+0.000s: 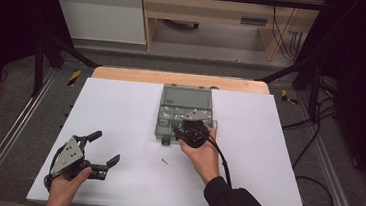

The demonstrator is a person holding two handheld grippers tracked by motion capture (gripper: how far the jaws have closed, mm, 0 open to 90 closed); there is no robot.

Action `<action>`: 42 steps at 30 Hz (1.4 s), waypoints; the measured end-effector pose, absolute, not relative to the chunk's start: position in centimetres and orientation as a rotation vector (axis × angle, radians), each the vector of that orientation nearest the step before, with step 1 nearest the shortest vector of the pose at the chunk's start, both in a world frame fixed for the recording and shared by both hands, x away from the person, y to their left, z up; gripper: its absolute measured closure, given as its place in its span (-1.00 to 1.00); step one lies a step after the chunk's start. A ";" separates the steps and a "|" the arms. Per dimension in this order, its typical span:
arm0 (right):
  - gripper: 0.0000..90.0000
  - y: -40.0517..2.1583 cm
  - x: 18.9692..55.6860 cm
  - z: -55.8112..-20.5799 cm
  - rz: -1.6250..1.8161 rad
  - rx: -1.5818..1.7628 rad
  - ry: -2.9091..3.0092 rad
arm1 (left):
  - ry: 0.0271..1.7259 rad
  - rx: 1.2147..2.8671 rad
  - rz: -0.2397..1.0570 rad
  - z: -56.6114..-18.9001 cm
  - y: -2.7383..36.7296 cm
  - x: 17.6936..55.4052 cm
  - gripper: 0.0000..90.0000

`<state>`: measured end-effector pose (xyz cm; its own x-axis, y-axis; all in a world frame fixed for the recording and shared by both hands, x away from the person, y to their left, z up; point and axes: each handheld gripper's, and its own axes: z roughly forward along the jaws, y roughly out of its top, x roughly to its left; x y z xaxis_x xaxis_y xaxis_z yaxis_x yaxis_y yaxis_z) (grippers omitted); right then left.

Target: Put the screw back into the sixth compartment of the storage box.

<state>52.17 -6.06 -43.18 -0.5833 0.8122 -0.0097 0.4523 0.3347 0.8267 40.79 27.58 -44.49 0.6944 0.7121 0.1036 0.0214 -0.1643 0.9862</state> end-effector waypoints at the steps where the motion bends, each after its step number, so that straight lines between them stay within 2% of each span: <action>1: -0.04 -6.0 51.8 -42.9 1.128 1.096 2.195 | 0.603 1.642 0.680 -44.5 27.6 40.8 -0.95; 2: -0.04 -6.0 51.8 -42.9 1.128 1.096 2.195 | 0.603 1.642 0.680 -44.5 27.6 40.8 -0.95; 3: -0.17 -6.0 51.3 -42.5 1.114 1.095 2.208 | 0.602 1.642 0.680 -44.5 27.5 40.7 -0.95; 4: -0.17 -6.0 51.3 -42.5 1.114 1.095 2.208 | 0.601 1.643 0.680 -44.5 27.5 40.7 -0.95; 6: -0.37 -6.0 50.9 -42.1 1.104 1.089 2.234 | 0.601 1.644 0.681 -44.5 27.5 40.7 -0.95; 7: -0.37 -6.0 50.9 -42.1 1.104 1.089 2.234 | 0.601 1.644 0.682 -44.5 27.5 40.7 -0.95; 10: -0.59 -5.8 50.2 -41.9 1.082 1.092 2.286 | 0.604 1.639 0.681 -44.5 27.6 40.8 -0.95; 15: -0.72 -5.2 48.9 -41.9 1.052 1.070 2.376 | 0.621 1.621 0.687 -44.4 27.9 40.9 -0.95; 23: -0.73 -3.7 47.8 -43.3 0.972 1.033 2.491 | 0.607 1.646 0.691 -44.4 27.8 40.9 -0.95; 42: -0.81 -2.1 47.9 -44.9 0.772 0.987 2.728 | 0.606 1.643 0.688 -44.4 27.8 40.9 -0.95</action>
<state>47.88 -2.09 -44.94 -0.7751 0.6305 0.0417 0.5589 0.6531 0.5110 40.87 27.83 -44.42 0.6898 0.7155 0.1104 0.0193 -0.1707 0.9851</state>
